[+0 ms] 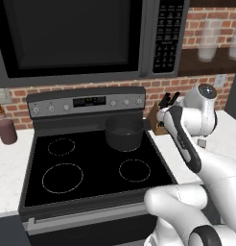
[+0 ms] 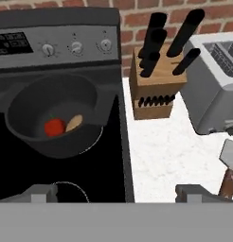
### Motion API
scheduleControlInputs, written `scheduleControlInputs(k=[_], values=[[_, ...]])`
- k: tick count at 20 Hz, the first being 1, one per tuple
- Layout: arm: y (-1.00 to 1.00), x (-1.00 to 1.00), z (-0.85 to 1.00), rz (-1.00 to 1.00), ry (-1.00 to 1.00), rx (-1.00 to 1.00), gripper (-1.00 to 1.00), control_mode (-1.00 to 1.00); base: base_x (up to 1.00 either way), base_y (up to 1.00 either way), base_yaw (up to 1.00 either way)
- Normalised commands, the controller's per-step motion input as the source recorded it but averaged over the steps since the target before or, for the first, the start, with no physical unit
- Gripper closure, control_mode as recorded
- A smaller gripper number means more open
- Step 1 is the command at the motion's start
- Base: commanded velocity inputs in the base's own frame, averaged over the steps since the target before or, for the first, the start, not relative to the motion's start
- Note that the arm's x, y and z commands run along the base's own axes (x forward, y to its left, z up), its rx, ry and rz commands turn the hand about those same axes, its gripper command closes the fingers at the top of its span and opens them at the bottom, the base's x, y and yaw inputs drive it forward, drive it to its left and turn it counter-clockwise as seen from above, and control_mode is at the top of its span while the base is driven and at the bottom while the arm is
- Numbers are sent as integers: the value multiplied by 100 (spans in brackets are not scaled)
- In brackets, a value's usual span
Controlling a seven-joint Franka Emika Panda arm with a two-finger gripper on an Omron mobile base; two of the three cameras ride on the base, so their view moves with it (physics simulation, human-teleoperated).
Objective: Put the bell pepper and sweet potato in the pot. Retrieve the spatula and lightly stir the vegetables in the pot.
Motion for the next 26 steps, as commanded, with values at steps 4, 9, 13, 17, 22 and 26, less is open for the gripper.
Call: scheduleControlInputs(k=[4,9,13,17,22,26], values=[[-67,-4,0,32,19,-33,-100,-100,0,0,0],[-51,0,-6,50,21,-42,-100,-100,0,0,0],[-38,-8,-16,66,15,-46,-100,-100,0,0,0],[-15,-37,-31,78,13,-44,-100,-100,0,0,0],[-7,-59,-41,83,10,-39,-100,-100,0,0,0],[-35,-47,-41,79,7,-26,-100,-100,0,0,0]])
